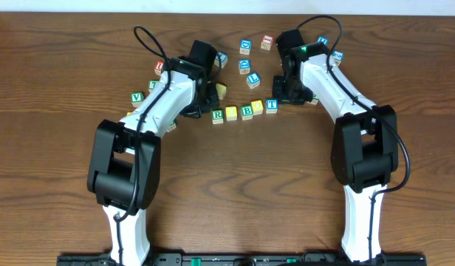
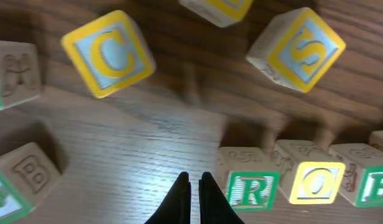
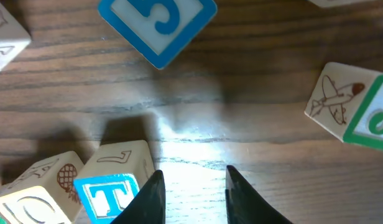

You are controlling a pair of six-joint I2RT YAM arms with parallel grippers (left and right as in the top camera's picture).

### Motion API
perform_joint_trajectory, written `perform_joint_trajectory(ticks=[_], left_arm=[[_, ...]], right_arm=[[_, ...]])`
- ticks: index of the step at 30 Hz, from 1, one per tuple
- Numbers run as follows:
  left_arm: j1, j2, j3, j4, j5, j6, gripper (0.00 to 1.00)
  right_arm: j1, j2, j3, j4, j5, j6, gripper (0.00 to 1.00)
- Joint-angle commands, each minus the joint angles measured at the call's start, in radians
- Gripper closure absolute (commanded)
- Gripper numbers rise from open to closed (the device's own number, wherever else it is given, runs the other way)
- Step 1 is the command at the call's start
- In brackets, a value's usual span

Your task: Spell out ROBOT

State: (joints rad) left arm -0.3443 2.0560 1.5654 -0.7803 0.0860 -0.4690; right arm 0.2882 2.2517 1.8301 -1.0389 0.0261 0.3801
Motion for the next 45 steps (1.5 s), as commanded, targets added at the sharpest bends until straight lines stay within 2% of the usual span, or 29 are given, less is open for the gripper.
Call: perform_joint_trajectory(ticks=[1, 12, 34, 45], left_arm=[[0.0, 0.012, -0.007, 0.006, 0.046, 0.027, 0.92], [0.0, 0.055, -0.007, 0.019, 0.056, 0.019, 0.93], [-0.002, 0.08, -0.013, 0.053, 0.037, 0.0, 0.92], [-0.061, 0.08, -0.013, 0.101, 0.037, 0.0, 0.93]], right_arm=[[-0.002, -0.023, 0.017, -0.019, 0.016, 0.003, 0.73], [-0.002, -0.023, 0.017, -0.074, 0.016, -0.03, 0.73], [-0.001, -0.023, -0.005, -0.043, 0.016, -0.03, 0.74], [-0.001, -0.023, -0.006, -0.039, 0.016, -0.03, 0.72]])
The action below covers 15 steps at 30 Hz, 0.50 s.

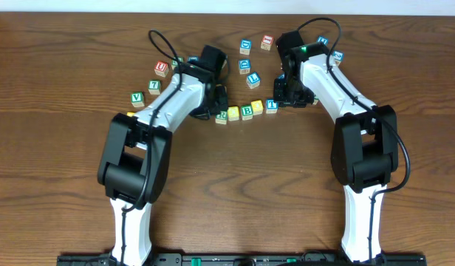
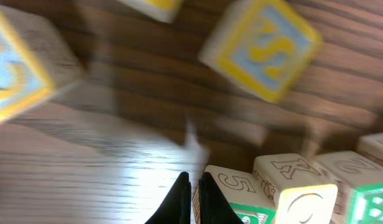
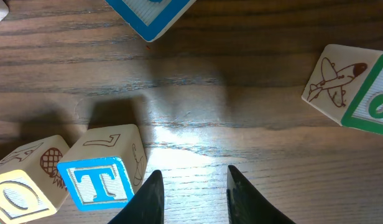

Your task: Spell out ROBOT

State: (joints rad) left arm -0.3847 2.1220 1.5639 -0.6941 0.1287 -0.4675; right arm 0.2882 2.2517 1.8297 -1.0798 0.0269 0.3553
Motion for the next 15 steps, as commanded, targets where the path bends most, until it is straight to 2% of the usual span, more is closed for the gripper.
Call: perform_joint_trajectory(ticks=[1, 15], left_arm=[[-0.024, 0.014, -0.012, 0.023, -0.005, -0.002, 0.93], [-0.025, 0.014, -0.012, 0.057, -0.006, -0.014, 0.93]], right_arm=[[-0.001, -0.023, -0.006, 0.002, 0.015, -0.005, 0.72], [0.0, -0.023, -0.059, 0.087, -0.034, -0.032, 0.76]])
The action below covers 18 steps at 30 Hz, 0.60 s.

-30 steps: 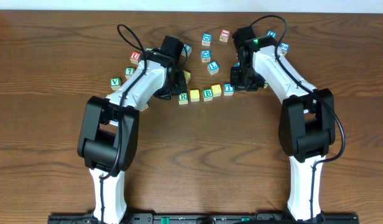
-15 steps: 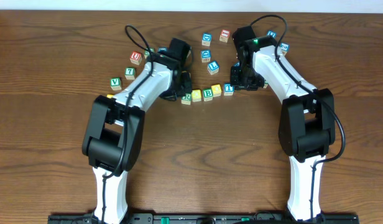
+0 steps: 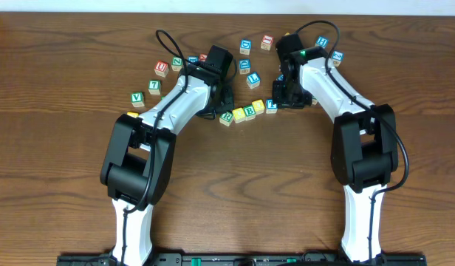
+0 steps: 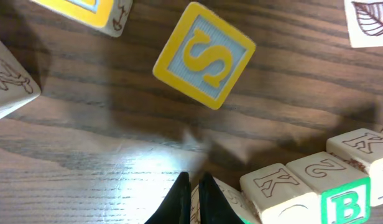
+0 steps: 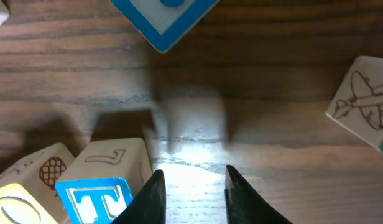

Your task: Spell out ROBOT

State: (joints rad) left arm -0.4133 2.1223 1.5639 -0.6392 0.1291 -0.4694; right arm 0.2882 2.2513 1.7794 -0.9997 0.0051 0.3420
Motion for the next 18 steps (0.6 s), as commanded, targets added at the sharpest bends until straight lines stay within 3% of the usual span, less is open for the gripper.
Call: perform_joint_trajectory(ticks=[1, 15, 18], left_arm=[[0.003, 0.014, -0.012, 0.002, -0.007, -0.016, 0.92], [0.074, -0.011, -0.011, -0.128, -0.01, -0.014, 0.93], [0.067, -0.011, -0.011, -0.11, 0.048, 0.027, 0.93]], right_arm=[[0.0, -0.022, -0.009, 0.015, -0.011, -0.032, 0.77], [-0.021, -0.022, 0.043, 0.001, -0.023, -0.067, 0.75], [-0.021, -0.022, 0.043, 0.001, -0.023, -0.067, 0.73]])
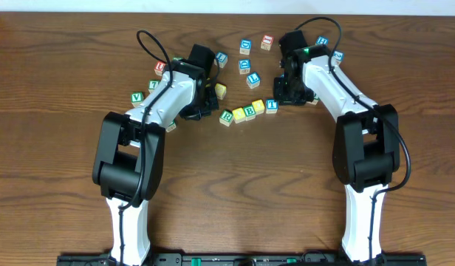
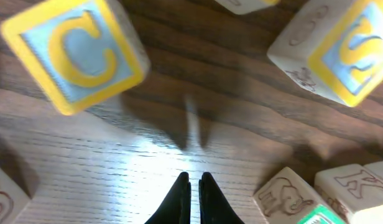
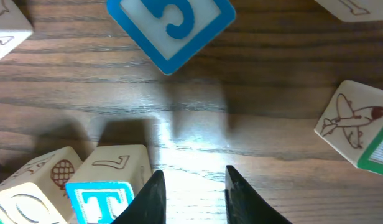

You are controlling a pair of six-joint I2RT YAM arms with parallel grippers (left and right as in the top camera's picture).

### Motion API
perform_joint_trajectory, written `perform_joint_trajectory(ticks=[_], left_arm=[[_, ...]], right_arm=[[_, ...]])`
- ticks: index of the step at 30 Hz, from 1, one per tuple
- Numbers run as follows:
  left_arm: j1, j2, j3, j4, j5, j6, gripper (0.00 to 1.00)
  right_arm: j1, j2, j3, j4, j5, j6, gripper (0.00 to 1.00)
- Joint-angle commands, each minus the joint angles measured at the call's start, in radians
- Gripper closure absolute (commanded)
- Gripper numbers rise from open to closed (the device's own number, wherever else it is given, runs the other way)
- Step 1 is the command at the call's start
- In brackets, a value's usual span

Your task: Spell out ROBOT

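Five blocks make a row reading R, O, B, O, T, which slants up to the right. My left gripper is shut on nothing, a short way left of the R block; its tips rest low over bare wood. My right gripper stands open just right of the blue T block, its left finger close beside the block, with nothing between the fingers.
Loose blocks lie around: a yellow C and a yellow S ahead of the left gripper, a blue 5 and an airplane block near the right one. More blocks are scattered behind the row, others at the left.
My left gripper has pulled back to the left, away from the R end of the row, and the C block is in its view again. The row and the right gripper have hardly moved.
At first the row lay nearly level, with my shut left gripper left of R and my open right gripper beside T. Then the left gripper was against the R end. The row ended up packed tighter and slanted. Now the left gripper is clear of it.
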State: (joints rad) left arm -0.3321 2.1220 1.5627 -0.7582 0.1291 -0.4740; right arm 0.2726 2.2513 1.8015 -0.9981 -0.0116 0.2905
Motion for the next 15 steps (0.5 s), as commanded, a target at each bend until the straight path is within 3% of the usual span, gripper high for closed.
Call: perform_joint_trajectory(ticks=[1, 6, 15], left_arm=[[-0.017, -0.01, -0.01, 0.018, 0.072, 0.053, 0.93], [-0.025, -0.01, -0.01, 0.015, 0.106, 0.116, 0.93], [-0.025, -0.01, -0.01, -0.008, 0.109, 0.115, 0.93]], right_arm=[[-0.005, -0.022, 0.021, -0.002, -0.006, -0.016, 0.73], [-0.005, -0.022, 0.021, -0.01, -0.006, -0.016, 0.72], [-0.005, -0.022, 0.021, -0.008, -0.006, -0.015, 0.71]])
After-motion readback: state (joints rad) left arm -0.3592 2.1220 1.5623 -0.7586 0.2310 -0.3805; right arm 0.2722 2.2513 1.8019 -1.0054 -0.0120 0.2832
